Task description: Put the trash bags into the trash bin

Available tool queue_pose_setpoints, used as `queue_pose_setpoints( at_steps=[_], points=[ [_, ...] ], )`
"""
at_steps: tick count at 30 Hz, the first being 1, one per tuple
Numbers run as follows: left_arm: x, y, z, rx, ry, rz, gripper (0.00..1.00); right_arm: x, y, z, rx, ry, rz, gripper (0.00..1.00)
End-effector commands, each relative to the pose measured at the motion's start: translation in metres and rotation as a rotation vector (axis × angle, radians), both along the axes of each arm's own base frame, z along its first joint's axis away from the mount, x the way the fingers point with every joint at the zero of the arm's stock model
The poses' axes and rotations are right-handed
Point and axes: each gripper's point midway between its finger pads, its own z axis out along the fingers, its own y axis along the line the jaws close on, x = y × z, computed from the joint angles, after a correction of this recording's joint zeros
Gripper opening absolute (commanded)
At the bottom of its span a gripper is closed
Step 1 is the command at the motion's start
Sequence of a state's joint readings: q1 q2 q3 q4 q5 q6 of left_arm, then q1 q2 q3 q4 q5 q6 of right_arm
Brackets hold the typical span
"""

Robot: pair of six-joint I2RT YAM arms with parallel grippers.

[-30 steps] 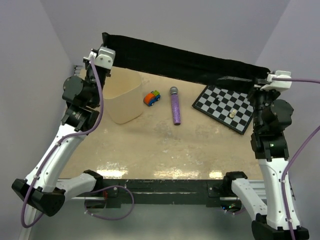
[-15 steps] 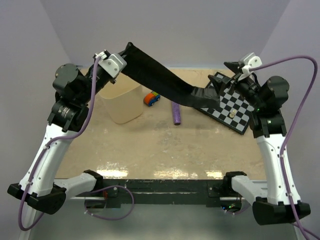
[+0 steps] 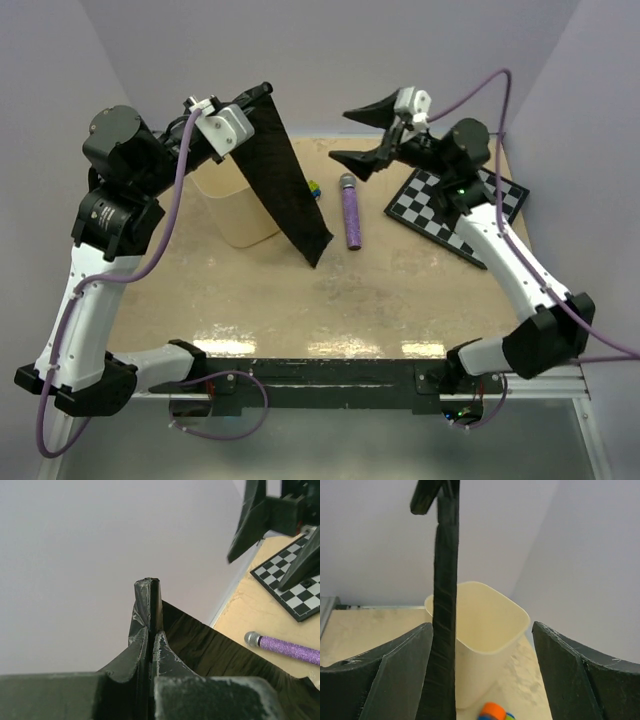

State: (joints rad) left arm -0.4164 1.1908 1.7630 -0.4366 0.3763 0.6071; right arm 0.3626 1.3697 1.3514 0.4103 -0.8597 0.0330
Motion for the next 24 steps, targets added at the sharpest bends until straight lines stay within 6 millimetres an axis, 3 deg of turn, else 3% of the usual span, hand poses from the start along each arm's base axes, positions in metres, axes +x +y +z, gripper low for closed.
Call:
queue_pose_setpoints(
  at_steps=[1, 13, 19, 24],
  points=[
    [-0.015, -0.002, 0.013, 0.041, -0.011, -0.046, 0.00, -0.025, 0.030, 0.055, 0.141, -0.143, 0.129, 0.86],
    [-0.029, 0.005, 0.023, 0.063, 0.019, -0.046, 0.00, -0.041, 0.103, 0.067, 0.282, -0.073, 0.339, 0.88],
    [-0.029, 0.005, 0.029, 0.054, 0.011, -0.042, 0.00, -0.023, 0.128, 0.070, 0.343, -0.024, 0.331, 0.87],
    [-0.029, 0.006, 0.031, 0.050, 0.008, -0.036, 0.00, -0.013, 0.140, 0.063, 0.344, 0.008, 0.319, 0.77]
  ],
)
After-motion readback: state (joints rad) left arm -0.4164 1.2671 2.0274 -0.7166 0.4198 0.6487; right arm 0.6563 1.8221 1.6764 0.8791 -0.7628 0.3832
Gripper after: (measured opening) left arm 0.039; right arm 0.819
